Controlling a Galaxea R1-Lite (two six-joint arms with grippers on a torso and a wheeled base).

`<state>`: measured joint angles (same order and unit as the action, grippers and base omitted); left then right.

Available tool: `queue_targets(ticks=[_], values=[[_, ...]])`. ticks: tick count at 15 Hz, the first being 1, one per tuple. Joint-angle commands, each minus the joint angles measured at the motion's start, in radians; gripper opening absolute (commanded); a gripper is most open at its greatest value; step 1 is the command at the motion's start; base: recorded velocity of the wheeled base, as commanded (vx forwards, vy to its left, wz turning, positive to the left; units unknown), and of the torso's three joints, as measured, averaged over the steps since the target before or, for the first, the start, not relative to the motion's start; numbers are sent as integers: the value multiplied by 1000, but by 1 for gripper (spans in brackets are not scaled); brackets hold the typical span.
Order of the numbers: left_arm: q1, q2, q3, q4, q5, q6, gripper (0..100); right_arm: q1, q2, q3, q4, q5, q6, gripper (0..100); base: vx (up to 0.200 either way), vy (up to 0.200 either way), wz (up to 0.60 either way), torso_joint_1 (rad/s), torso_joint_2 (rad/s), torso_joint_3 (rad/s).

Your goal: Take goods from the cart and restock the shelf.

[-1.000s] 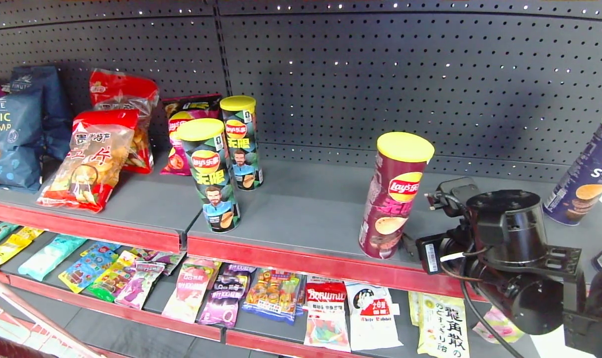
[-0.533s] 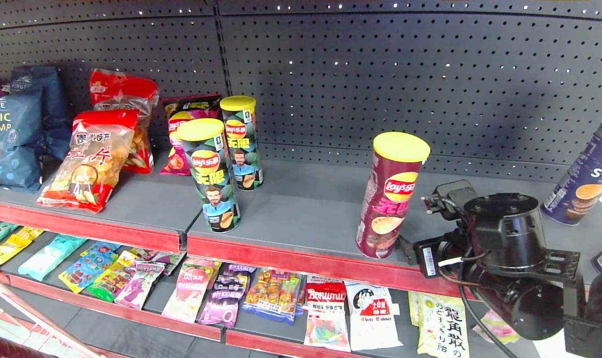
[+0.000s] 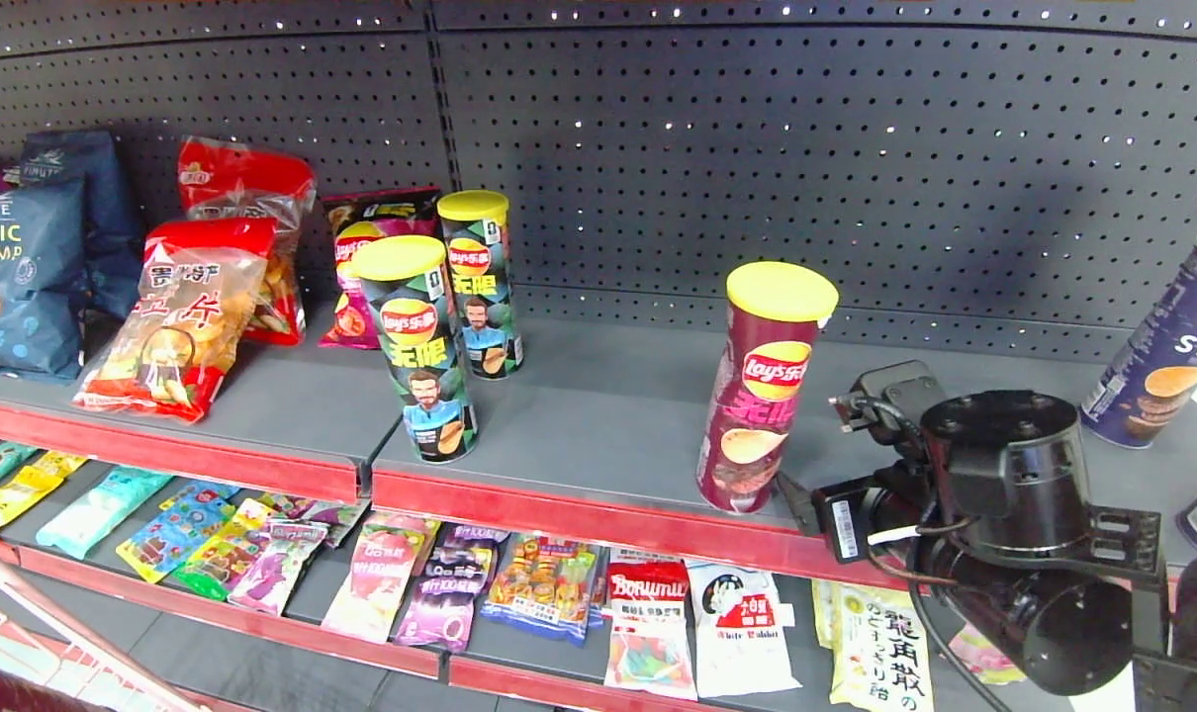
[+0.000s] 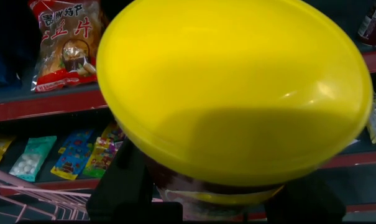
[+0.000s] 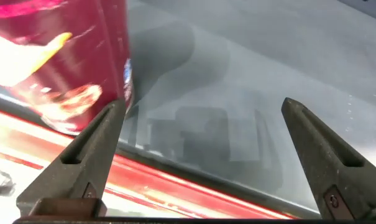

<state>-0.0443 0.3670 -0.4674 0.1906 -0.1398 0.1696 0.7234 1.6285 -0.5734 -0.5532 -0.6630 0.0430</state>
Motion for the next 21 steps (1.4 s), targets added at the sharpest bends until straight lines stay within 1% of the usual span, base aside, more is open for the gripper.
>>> queue_targets(ticks=[1,5,8,10,11,12,13,15,16,17,18,19,21], values=[[0,0,0,1,0,-1,0,14,-6,3,-1,0,2,100,0,0,0,0,0,0],[0,0,0,0,0,-1,0,31,-32,24,-1,0,3,100,0,0,0,0,0,0],[0,3,0,1,-3,-1,0,44,-210,96,-1,20,-15,100,0,0,0,0,0,0],[-2,7,0,1,-6,-1,0,119,-372,185,6,20,-61,100,0,0,0,0,0,0],[-2,16,0,1,-9,-1,0,156,-447,222,7,20,-106,100,0,0,0,0,0,0],[-2,21,-2,1,-14,-1,0,169,-490,239,9,20,-137,100,0,0,0,0,0,0],[-2,36,-2,0,-35,-1,0,174,-558,257,13,20,-184,100,0,0,0,0,0,0],[-2,55,-13,0,-43,-1,0,168,-645,262,55,36,-196,100,0,0,0,0,0,0],[-2,64,-20,-2,-44,-1,0,143,-687,257,84,68,-192,100,0,0,0,0,0,0],[-3,76,-33,-2,-46,-2,0,100,-716,256,90,169,-184,100,0,0,0,0,0,0],[-3,92,-46,-5,-53,-2,0,25,-751,257,99,326,-166,100,0,0,0,0,0,0],[-3,102,-54,-10,-64,-2,0,-45,-771,257,111,424,-166,100,0,0,0,0,0,0],[-3,153,-83,-40,-129,-4,0,-274,-840,254,193,747,-166,100,0,0,0,0,0,0]])
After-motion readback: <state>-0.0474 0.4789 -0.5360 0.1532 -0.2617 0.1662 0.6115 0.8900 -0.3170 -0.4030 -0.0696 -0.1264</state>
